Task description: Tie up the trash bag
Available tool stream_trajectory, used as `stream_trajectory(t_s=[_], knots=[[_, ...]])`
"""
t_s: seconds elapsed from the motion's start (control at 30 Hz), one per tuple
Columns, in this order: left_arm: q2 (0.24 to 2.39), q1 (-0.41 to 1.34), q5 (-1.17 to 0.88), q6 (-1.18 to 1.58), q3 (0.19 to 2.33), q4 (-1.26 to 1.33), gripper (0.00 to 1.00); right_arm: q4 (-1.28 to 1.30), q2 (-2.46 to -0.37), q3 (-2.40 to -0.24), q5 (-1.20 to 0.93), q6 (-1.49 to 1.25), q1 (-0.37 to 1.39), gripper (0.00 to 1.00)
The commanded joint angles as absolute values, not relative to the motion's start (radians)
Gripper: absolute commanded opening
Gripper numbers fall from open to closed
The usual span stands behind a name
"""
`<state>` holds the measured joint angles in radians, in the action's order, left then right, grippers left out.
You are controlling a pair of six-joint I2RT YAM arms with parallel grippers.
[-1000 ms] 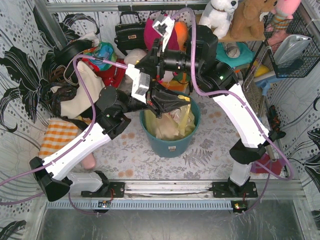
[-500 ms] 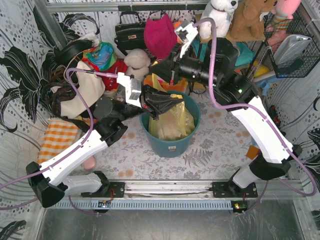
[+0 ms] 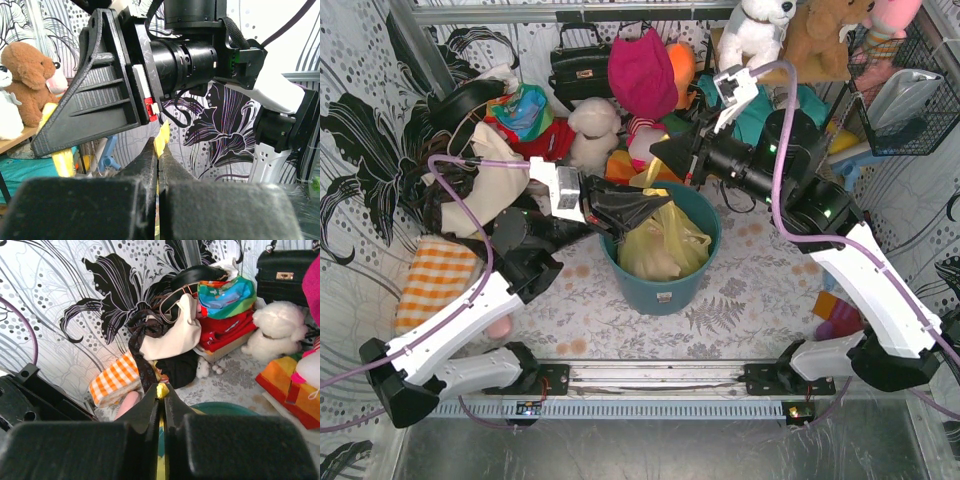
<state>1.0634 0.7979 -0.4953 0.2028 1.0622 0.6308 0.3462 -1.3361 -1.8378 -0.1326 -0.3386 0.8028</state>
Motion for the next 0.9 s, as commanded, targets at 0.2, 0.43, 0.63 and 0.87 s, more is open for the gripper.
stream_trajectory(t_s=[0.2, 0.43, 0.63, 0.87], knots=[[1.038, 0.796, -0.492, 0.175, 1.041, 0.611, 0.0, 0.298, -1.277, -1.808, -0.073, -0.385, 0.807, 0.18], [1.038, 0.797, -0.509, 0.184, 1.025, 0.597, 0.0, 0.317, -1.29, -1.84, -0.083, -0.362, 0.807, 0.33], [1.046, 0.796, -0.518, 0.189, 1.03, 0.598, 0.0, 0.329, -1.304, -1.87, -0.095, -0.352, 0.807, 0.37], [1.052, 0.797, -0.52, 0.195, 1.032, 0.604, 0.0, 0.366, -1.323, -1.906, -0.109, -0.345, 0.807, 0.32]])
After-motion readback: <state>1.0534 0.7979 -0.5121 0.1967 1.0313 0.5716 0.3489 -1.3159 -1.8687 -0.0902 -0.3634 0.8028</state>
